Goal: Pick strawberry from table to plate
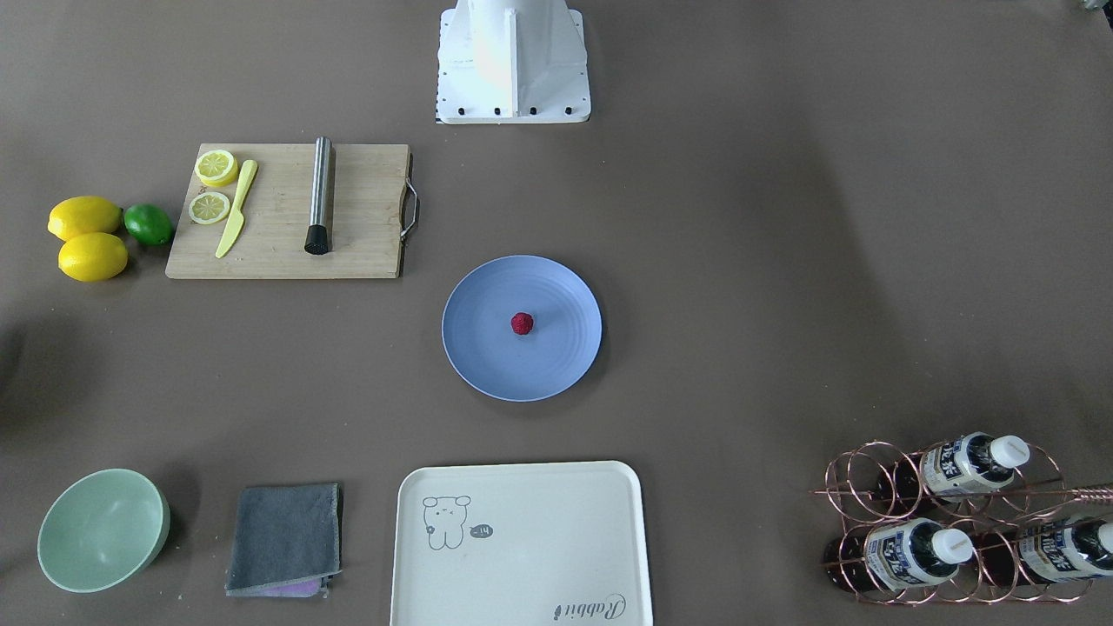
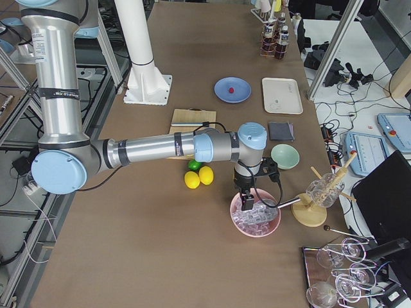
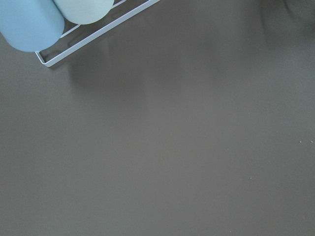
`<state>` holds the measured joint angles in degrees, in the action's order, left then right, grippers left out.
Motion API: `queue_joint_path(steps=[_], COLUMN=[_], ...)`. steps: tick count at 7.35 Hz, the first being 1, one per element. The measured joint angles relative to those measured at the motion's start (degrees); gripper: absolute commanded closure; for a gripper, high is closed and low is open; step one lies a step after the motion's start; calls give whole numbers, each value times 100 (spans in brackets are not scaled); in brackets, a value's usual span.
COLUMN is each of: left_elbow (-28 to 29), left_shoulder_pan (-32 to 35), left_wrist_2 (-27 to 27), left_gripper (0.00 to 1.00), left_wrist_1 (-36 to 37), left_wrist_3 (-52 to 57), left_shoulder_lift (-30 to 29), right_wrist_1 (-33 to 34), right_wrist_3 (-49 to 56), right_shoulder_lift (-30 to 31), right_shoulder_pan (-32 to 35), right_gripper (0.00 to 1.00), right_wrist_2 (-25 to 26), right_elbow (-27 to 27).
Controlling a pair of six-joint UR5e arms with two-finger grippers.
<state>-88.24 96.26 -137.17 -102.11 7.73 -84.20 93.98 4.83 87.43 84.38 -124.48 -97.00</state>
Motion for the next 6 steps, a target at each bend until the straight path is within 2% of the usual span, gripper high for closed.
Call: queue_joint_path(steps=[6], left_elbow=[0], left_shoulder_pan=[3], left_wrist_2=[-156], left_gripper=[2], left_wrist_1=[-18], left_wrist_3=[0], left_shoulder_lift=[0], right_wrist_1=[-3], right_wrist_3=[0], right_shoulder_lift=[2], right_shoulder_pan=[0], right_gripper=[0], right_wrist_2=[-6], right_elbow=[-18])
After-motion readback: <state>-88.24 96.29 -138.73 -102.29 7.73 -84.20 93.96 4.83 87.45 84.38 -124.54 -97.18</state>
